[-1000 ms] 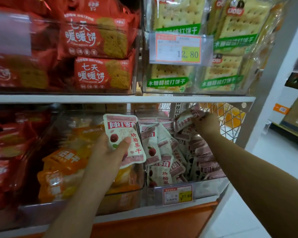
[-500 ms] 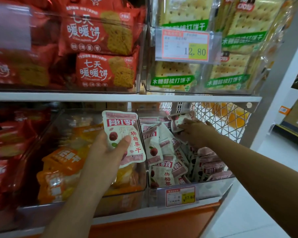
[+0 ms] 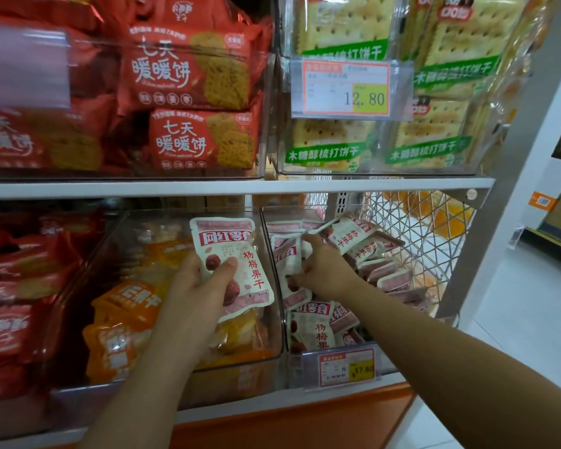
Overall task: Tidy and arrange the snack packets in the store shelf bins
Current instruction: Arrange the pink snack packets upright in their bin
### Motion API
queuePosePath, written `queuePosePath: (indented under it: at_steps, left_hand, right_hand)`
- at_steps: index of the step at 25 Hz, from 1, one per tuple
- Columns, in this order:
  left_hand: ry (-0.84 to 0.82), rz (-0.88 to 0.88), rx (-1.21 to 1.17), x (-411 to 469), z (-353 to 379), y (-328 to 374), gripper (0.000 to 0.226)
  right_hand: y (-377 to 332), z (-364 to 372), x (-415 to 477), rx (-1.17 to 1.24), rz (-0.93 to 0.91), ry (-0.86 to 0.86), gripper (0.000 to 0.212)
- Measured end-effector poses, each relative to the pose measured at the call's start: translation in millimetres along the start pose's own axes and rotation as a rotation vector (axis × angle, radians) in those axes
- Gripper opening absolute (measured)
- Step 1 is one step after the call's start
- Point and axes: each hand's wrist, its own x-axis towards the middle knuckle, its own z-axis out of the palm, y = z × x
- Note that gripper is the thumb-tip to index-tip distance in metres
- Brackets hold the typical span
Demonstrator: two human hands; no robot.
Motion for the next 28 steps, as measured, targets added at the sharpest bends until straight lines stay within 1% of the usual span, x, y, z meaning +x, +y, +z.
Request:
queuePosePath:
  at_steps: [1, 2, 4, 5, 6, 8, 10, 12, 15, 17, 19, 21, 22, 25, 26, 28]
  left_hand:
    - [-0.006, 0.003, 0.025, 1, -1, -1, 0.023]
    - [-0.013, 0.016, 0.052, 1, -2, -1, 0.024]
    - [-0.028, 0.051, 0.084, -1, -2, -1, 0.026]
    - [-0.037, 0.075, 0.1, -4, 0, 0, 0.026]
    - [-0.045, 0.111, 0.121, -8, 3, 2, 0.025]
    - [-0.054, 0.22, 0.178, -18, 12, 6, 0.023]
    - [-0.066, 0.312, 0.219, -29, 23, 8, 0.025]
    - [-0.078, 0.336, 0.24, -36, 33, 5, 0.024]
    - [-0.092, 0.259, 0.219, -40, 41, -1, 0.016]
    - [-0.119, 0.19, 0.124, -42, 42, 2, 0.015]
    - [-0.159, 0.145, 0.03, -41, 43, 6, 0.029]
    - [-0.155, 0.158, 0.042, -39, 43, 6, 0.048]
    - [-0.143, 0.169, 0.066, -37, 43, 6, 0.052]
    - [-0.119, 0.156, 0.098, -32, 39, 4, 0.047]
    - [-0.107, 0.143, 0.093, -31, 37, 2, 0.043]
    - [-0.072, 0.102, 0.047, -24, 32, -3, 0.034]
  right_hand:
    - [-1, -7, -6, 0.091, 0.027, 0.01, 0.068]
    - [-1, -15, -14, 0.203, 0.04, 0.025, 0.059]
    - [-2, -32, -37, 0.409, 0.001, 0.145, 0.031]
    - [-6, -39, -52, 0.497, -0.024, 0.22, 0.024]
    - [-10, -45, -65, 0.585, -0.05, 0.276, 0.022]
    - [-22, -48, -85, 0.73, -0.094, 0.31, 0.024]
    - [-32, -40, -99, 0.819, -0.138, 0.285, 0.026]
    - [-38, -30, -107, 0.885, -0.188, 0.244, 0.028]
    - [-39, -21, -111, 0.874, -0.241, 0.205, 0.03]
    - [-37, -22, -111, 0.854, -0.227, 0.164, 0.03]
    - [-34, -24, -111, 0.805, -0.254, 0.12, 0.034]
    - [-33, -26, -111, 0.768, -0.304, 0.072, 0.04]
    - [-31, -26, -111, 0.78, -0.313, 0.039, 0.042]
    - [-30, -30, -110, 0.913, -0.329, -0.076, 0.041]
    - [-29, -34, -108, 0.991, -0.307, -0.099, 0.04]
    - [-25, -44, -100, 1.143, -0.2, -0.096, 0.039]
